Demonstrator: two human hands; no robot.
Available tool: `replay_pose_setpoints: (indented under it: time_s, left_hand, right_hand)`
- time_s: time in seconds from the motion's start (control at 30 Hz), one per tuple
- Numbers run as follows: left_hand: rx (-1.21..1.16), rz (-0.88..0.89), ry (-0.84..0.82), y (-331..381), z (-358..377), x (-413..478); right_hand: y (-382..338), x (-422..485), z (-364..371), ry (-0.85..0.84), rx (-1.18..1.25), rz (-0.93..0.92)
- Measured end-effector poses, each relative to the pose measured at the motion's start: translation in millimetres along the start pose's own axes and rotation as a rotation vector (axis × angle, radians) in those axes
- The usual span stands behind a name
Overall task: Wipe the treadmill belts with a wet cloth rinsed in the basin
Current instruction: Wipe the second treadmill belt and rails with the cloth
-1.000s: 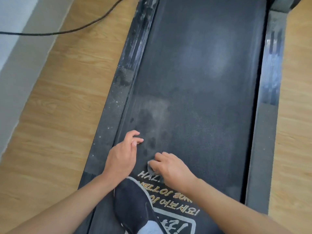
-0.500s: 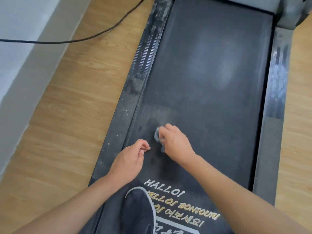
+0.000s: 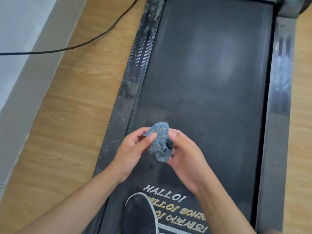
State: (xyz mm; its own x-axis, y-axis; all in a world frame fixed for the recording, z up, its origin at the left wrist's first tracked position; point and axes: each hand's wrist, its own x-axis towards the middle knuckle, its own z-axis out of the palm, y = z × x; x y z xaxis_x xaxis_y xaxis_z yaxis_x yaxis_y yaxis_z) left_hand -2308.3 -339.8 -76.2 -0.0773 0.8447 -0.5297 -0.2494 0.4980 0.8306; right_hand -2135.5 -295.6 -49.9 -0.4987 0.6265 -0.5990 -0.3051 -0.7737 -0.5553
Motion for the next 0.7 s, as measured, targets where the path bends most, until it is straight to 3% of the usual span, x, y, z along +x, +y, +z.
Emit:
replay_pose_setpoints:
  time_s: [0.1, 0.4, 0.7]
  left_hand:
    - [0.109, 0.105, 0.009, 12.8, 7.0, 5.2]
    - [0.264, 0.148, 0.009, 6.9, 21.6, 17.6]
    - [0.084, -0.257, -0.288, 2.2, 22.6, 23.2]
  right_hand:
    - [-6.8, -4.1, -8.2, 0.076, -0.220, -0.081]
    - [-0.7, -2.6, -41.1, 0.319, -0.629, -0.280]
    - [2.1, -12.3, -61.3, 0.271, -0.637, -0.189]
